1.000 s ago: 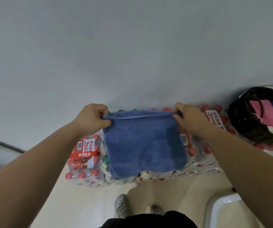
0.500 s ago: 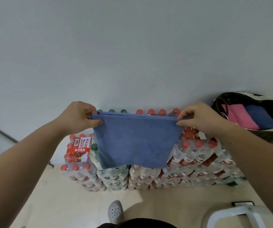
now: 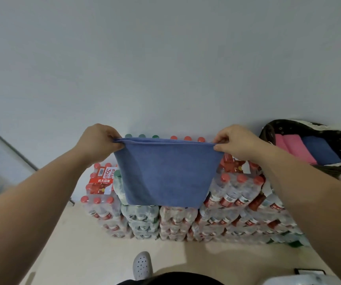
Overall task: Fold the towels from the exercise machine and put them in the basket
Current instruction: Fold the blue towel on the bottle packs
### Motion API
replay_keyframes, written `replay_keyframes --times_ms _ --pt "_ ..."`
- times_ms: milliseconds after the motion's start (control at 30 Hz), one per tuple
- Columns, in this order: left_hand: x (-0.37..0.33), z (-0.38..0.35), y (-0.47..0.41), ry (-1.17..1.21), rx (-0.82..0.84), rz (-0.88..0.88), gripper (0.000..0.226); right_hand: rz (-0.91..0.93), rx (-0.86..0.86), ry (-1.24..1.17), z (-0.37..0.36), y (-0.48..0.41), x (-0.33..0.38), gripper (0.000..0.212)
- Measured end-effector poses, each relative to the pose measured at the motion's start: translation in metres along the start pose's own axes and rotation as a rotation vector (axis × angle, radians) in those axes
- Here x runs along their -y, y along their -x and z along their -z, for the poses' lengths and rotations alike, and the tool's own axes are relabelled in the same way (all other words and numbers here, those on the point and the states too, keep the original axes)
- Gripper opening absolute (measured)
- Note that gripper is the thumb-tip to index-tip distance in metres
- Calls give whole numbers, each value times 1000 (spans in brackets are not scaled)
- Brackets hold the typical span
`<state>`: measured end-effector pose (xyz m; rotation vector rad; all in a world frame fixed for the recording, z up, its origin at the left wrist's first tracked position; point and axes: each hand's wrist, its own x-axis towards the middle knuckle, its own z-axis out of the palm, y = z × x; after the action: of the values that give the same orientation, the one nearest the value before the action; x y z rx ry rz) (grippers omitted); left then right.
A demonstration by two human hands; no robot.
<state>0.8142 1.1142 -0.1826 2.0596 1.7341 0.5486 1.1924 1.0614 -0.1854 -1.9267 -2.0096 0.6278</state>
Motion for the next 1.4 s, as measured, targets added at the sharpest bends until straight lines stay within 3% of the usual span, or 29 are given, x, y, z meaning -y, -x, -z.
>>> replay_keyframes --times_ms 133,367,600,733,1000,1400 --pt "6 -13 -15 17 -55 158 1 -103 -82 -22 -26 -20 0 9" --pt "20 -49 -50 555 47 523 21 -333 -97 79 -58 -50 3 10" --pt "35 -75 -91 905 106 669 22 -617 -79 -155 -78 -88 10 19" --pt "41 -81 -114 985 142 672 17 -773 -43 -375 -81 -109 8 26" --pt "46 -94 -153 940 123 629 15 -841 -114 -841 -98 -149 -8 11" --pt "55 -98 -183 883 3 485 19 -631 -340 -854 -91 -189 -30 20"
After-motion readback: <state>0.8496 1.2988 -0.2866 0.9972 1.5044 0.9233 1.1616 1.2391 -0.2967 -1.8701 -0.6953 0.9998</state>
